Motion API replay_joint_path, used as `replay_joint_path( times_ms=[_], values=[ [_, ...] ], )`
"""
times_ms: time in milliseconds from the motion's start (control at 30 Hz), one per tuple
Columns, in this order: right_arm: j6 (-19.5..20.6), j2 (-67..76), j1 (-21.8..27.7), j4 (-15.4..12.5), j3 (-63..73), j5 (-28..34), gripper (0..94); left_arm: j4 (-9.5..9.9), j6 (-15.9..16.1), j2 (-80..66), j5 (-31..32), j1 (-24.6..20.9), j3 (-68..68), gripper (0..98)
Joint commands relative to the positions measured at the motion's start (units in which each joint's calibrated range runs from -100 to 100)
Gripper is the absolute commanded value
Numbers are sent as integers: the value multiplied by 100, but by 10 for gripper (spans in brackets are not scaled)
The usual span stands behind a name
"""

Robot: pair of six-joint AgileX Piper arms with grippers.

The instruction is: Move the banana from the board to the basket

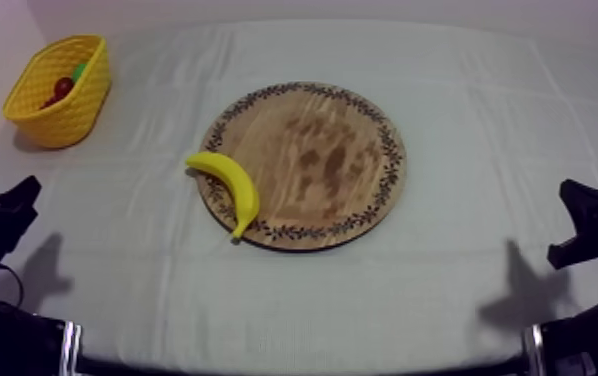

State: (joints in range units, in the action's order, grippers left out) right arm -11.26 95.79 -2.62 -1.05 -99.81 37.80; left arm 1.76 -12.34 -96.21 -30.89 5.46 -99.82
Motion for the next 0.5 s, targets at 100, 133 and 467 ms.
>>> replay_joint_path(
  times_ms=[100, 133, 467],
  values=[
    [0, -3, 1, 0, 3, 2, 2, -252, 251, 879, 173, 167, 499, 0],
    [0, -3, 1, 0, 3, 2, 2, -289, 317, 1104, 153, 202, 695, 0],
    [0, -3, 1, 0, 3, 2, 2, -388, 781, 3291, -1045, 554, 3336, 0]
  ],
)
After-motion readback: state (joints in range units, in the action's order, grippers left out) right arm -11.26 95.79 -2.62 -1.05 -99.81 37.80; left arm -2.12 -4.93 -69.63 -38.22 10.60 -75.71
